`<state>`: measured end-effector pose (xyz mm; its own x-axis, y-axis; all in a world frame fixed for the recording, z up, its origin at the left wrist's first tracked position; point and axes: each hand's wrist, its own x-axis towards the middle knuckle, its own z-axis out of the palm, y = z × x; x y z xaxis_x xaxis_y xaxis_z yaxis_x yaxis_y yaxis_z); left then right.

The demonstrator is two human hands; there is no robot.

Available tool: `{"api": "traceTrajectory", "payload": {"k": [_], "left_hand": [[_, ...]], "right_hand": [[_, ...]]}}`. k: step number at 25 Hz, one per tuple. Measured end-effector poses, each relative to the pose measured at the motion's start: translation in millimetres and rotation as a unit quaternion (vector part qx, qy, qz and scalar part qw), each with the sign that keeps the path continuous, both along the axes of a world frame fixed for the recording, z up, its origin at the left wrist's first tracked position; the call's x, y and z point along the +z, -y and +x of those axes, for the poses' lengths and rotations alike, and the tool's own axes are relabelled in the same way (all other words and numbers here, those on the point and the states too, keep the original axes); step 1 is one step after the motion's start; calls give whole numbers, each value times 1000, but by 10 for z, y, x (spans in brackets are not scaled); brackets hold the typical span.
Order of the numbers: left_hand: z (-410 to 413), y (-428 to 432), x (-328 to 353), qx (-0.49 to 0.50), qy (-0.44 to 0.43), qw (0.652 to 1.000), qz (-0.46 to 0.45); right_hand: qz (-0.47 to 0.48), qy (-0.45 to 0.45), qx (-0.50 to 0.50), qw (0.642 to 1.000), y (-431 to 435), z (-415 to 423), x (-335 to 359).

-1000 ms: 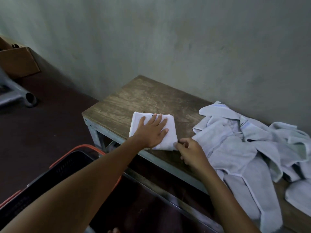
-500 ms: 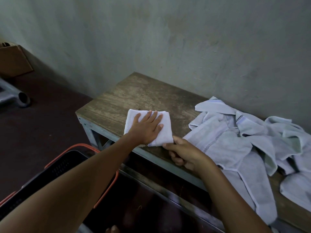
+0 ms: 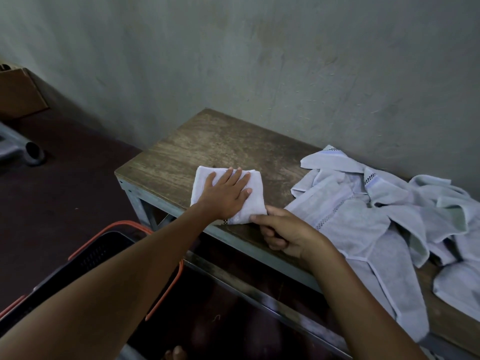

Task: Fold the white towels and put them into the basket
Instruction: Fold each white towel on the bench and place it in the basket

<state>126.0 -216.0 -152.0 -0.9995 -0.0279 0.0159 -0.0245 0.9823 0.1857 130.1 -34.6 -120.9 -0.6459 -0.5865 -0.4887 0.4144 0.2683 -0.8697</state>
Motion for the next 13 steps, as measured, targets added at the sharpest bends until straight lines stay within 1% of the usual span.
{"api": "traceTrajectory", "payload": {"k": [2,4,6,9,13], "left_hand": [[-15,-7,1,3,0,1000,-12],[-27,-14,1,9,2,1000,-18],[-40,-25,6,13,6,1000,-16],[-34,-24,13,14,2,1000,-23],[-24,-20,11,13,-16,1000,-23]], "right_hand": [[-12,29,14,999,-13,15,0],[16,23,42,999,-33,27,26],[67,-9,58,996,-8,32,75],[143,-67,44,986,70,20,148],[179,-112,92,973,11,27,179]]}}
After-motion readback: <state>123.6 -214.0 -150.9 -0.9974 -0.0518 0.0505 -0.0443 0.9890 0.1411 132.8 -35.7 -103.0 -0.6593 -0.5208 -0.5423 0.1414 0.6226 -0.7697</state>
